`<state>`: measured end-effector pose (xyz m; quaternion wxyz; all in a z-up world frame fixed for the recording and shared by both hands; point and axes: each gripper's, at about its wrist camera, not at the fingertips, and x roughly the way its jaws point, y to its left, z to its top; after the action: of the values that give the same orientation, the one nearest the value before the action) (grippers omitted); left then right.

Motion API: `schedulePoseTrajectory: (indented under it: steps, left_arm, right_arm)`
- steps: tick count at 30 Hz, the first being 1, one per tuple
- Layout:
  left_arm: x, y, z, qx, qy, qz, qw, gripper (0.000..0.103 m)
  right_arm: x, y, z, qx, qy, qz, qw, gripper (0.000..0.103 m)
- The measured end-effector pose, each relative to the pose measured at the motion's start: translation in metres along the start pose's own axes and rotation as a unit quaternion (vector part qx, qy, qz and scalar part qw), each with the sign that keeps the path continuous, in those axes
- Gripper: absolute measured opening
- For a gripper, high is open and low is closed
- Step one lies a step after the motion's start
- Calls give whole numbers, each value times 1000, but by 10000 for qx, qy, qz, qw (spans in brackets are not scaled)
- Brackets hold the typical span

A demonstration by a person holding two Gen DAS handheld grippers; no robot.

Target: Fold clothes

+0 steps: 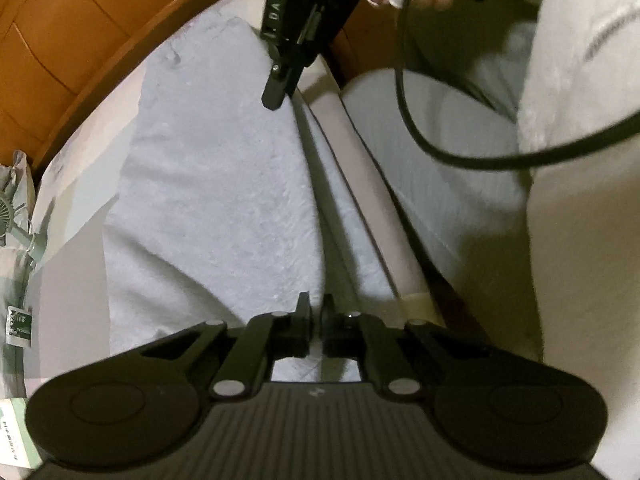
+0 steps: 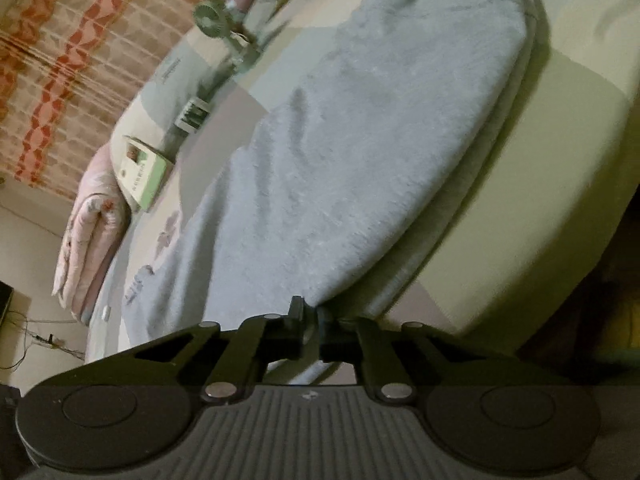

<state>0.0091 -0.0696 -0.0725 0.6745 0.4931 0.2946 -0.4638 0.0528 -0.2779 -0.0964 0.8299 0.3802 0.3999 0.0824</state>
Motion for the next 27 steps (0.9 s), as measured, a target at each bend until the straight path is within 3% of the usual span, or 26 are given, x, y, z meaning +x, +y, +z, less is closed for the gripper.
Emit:
schedulePoseTrajectory:
  steps: [7,11,16,18,20,23,25,27]
  left_arm:
    - [4,6,1,-261,-78,-365,9990,3]
    - [16,9,0,-335,72,-345,9988,14]
    - [-27,26,-2,-547,-320,-107,9979,15]
    - [-36,37,0,-706,-509,67,9962,22]
    - [-28,48,7,-860,-630,282,9939,29]
    - [-13,65,16,-1100,-785,571,9892,30]
    - [13,80,22,-1375,-736,628,9858,30]
    - [35,92,15,-1750,-438,675,9813,31]
  right_arm:
    - [-3,-2,-1,-121,144,-342,9992,8]
    - [-12,-2,-4,-170,157,-553,9982,31]
    - [-52,18,7,-958,-540,-873,9901,42]
    - [-55,25,13,-1274,-740,-951,9845,48]
    - [-44,33,19,-1552,-730,-1013,9800,48]
    - [-15,40,25,-1897,-596,-1215,9725,48]
    - [1,37,28,-2032,-488,-1505,9663,48]
    - [10,30,31,-2135,-431,-1663,9617,48]
